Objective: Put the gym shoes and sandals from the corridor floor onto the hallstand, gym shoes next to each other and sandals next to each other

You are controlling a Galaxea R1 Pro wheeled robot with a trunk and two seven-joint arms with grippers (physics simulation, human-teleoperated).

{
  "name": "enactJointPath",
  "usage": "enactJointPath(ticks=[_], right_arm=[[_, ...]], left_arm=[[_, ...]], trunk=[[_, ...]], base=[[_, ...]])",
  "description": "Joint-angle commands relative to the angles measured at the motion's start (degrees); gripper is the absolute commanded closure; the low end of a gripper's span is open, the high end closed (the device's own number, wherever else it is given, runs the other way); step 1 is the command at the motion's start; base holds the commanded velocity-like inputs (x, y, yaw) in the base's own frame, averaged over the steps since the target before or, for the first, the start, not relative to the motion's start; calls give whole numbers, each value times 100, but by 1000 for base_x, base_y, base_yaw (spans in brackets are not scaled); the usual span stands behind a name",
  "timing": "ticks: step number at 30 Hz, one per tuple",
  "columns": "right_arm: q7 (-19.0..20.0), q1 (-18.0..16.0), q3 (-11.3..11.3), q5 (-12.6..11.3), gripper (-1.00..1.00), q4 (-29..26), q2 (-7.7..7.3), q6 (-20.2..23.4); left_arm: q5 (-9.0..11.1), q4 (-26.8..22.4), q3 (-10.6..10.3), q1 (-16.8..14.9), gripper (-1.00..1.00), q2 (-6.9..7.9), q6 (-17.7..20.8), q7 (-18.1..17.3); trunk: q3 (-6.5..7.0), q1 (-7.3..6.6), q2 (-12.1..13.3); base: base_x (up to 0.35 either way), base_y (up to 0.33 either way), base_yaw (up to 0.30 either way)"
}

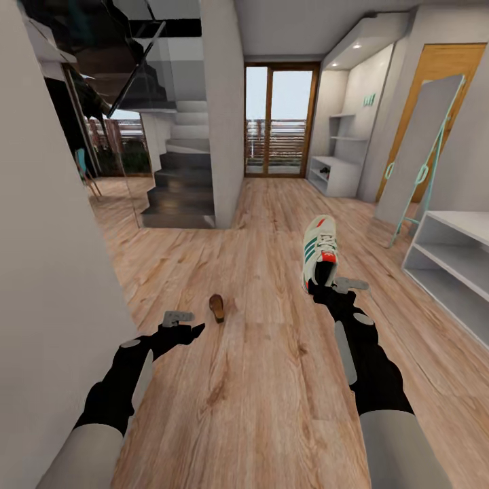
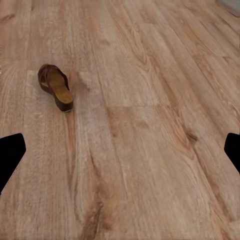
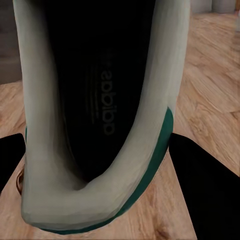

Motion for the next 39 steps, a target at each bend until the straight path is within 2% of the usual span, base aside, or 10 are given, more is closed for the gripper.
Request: enactJointPath(ticks=[1,13,39], right_arm=[[-18,-2,-4,-8,100,-9,2,31],[-18,-2,-4,0,100,-8,2,31],[-18,-2,-4,-26,100,-28,2,31]], left_arm=[[-60,-8,29,-5,-100,-10,24,-58],[-60,-8,29,-6,-100,-11,24,-59],[-51,1,29,-6,-100,-11,24,-55]], trunk=[[2,2,-2],[52,2,-2],[52,2,-2]], base=[[296,-207,173],[295,-209,220],[289,-217,6]])
